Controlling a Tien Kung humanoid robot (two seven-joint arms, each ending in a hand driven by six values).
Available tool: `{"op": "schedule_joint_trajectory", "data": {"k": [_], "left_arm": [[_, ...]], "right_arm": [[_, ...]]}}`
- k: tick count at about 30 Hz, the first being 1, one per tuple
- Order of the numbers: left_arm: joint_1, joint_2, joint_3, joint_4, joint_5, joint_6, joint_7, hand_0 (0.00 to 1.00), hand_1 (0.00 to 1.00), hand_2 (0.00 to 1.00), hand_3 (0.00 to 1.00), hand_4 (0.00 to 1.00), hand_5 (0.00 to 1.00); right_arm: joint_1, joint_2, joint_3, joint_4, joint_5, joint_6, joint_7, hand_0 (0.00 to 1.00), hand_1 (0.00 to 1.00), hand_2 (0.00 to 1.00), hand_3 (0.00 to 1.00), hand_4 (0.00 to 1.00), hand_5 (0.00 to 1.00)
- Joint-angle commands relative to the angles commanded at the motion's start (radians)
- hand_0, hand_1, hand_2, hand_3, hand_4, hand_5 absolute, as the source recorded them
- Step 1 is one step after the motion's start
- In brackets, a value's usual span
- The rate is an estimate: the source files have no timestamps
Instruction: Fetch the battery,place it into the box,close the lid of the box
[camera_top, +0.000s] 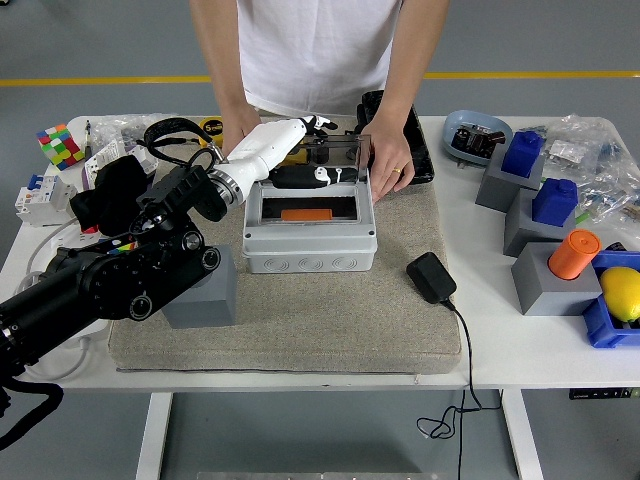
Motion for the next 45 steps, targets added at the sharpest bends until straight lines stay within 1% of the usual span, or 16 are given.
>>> {"op": "schedule_joint_trajectory", "data": {"k": [5,6,13,16,18,21,27,29,33,35,36,39,41,42,45], "left_arm": [[0.027,0.033,-0.004,-0.069,0.02,-0.008,0.021,0.535,0.635,0.637,0.737,0.998,0.904],[0.032,0.039,-0.007,-0.082,0.024,-0.009,0.025,0.512,0.578,0.582,0.709,0.998,0.897],[0.086,0.095,-0.016,-0.187,0.039,-0.017,0.051,0.504,0.581,0.576,0.705,0.998,0.892],[0.106,0.115,-0.008,-0.22,0.037,-0.02,0.055,0.504,0.581,0.576,0.705,0.998,0.892],[0.114,0.125,-0.001,-0.23,0.033,-0.021,0.057,0.484,0.568,0.57,0.699,0.998,0.886],[0.122,0.135,0.011,-0.235,0.028,-0.024,0.059,0.484,0.568,0.57,0.699,0.998,0.886],[0.133,0.145,0.034,-0.24,0.017,-0.029,0.059,0.479,0.569,0.567,0.697,0.998,0.877],[0.141,0.147,0.031,-0.249,0.016,-0.027,0.052,0.479,0.569,0.567,0.697,0.998,0.877],[0.173,0.153,-0.029,-0.296,0.027,-0.013,0.028,0.476,0.57,0.572,0.696,0.998,0.868],[0.202,0.157,-0.08,-0.334,0.033,0.004,0.004,0.476,0.57,0.572,0.696,0.998,0.868],[0.214,0.158,-0.107,-0.35,0.036,0.012,-0.007,0.484,0.61,0.633,0.709,0.998,0.857],[0.256,0.161,-0.199,-0.395,0.052,0.038,-0.043,0.484,0.61,0.633,0.709,0.998,0.857],[0.279,0.16,-0.252,-0.412,0.064,0.047,-0.055,0.484,0.61,0.633,0.709,0.998,0.857],[0.291,0.159,-0.28,-0.417,0.069,0.049,-0.057,0.508,0.661,0.662,0.71,0.998,0.851],[0.323,0.158,-0.359,-0.418,0.079,0.053,-0.064,0.508,0.661,0.662,0.71,0.998,0.851]], "right_arm": [[-0.001,-0.001,0.004,0.0,-0.003,0.0,0.0,0.652,0.673,0.691,0.65,0.967,0.552],[-0.001,-0.001,0.005,0.0,-0.003,0.0,0.0,0.652,0.673,0.691,0.649,0.967,0.553],[-0.002,-0.003,0.01,0.0,-0.006,0.0,0.001,0.652,0.673,0.691,0.649,0.967,0.553],[-0.002,-0.003,0.012,0.001,-0.007,0.0,0.001,0.652,0.673,0.691,0.649,0.967,0.553],[-0.002,-0.003,0.013,0.001,-0.007,0.001,0.001,0.652,0.673,0.691,0.649,0.968,0.553],[-0.001,-0.003,0.014,0.001,-0.008,0.0,0.001,0.652,0.673,0.691,0.649,0.968,0.553],[-0.001,-0.002,0.015,0.002,-0.008,0.0,0.002,0.652,0.673,0.691,0.649,0.969,0.553],[-0.001,-0.001,0.015,0.001,-0.008,0.0,0.002,0.652,0.673,0.691,0.649,0.969,0.553],[-0.003,-0.001,0.016,0.0,-0.009,0.001,0.001,0.652,0.673,0.691,0.65,0.969,0.552],[-0.004,-0.002,0.017,0.0,-0.01,0.001,0.001,0.652,0.673,0.691,0.65,0.969,0.552],[-0.004,-0.002,0.017,0.0,-0.01,0.001,0.001,0.652,0.673,0.691,0.65,0.969,0.554],[-0.004,-0.002,0.018,0.0,-0.011,0.0,0.001,0.652,0.673,0.691,0.65,0.969,0.554],[-0.003,-0.002,0.018,0.001,-0.011,0.001,0.001,0.652,0.673,0.691,0.65,0.969,0.554],[-0.003,-0.002,0.02,0.001,-0.011,0.001,0.001,0.652,0.673,0.691,0.65,0.969,0.554],[-0.002,-0.002,0.021,0.001,-0.011,0.001,0.001,0.652,0.673,0.691,0.65,0.969,0.554]]}}
